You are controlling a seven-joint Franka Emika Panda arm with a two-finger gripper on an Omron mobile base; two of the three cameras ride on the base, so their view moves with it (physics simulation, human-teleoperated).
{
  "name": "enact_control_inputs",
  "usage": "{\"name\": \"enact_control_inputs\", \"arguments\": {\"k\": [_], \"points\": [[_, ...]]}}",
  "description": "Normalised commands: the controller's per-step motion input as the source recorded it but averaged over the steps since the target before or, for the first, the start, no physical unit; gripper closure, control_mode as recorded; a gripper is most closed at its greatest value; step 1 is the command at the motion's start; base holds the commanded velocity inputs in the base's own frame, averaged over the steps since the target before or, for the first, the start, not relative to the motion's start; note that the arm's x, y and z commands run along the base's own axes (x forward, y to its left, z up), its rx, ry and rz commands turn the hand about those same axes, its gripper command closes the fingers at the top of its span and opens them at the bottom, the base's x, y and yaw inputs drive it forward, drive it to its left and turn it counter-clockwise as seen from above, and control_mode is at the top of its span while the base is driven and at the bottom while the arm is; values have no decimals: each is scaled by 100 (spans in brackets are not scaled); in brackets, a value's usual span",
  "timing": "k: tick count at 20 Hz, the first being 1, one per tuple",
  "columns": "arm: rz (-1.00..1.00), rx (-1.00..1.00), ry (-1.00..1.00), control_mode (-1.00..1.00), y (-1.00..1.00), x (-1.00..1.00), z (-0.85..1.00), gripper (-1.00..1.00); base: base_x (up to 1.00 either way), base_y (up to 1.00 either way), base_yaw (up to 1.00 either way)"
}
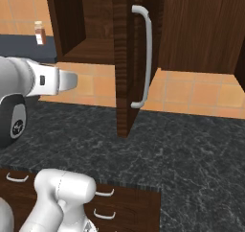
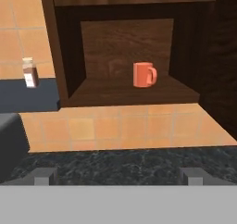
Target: Gather all objects into one cabinet and sort the glasses and bowls to opposite sides.
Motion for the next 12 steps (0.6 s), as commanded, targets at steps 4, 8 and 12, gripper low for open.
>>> {"name": "enact_control_inputs", "arguments": {"k": [4, 8, 12], "points": [[0, 0, -4, -100, -9, 13, 24, -100, 0, 0, 0], [0, 0, -2, -100, -27, 26, 11, -100, 0, 0, 0], [-1, 0, 0, -100, -23, 58, 2, -100, 0, 0, 0]]}}
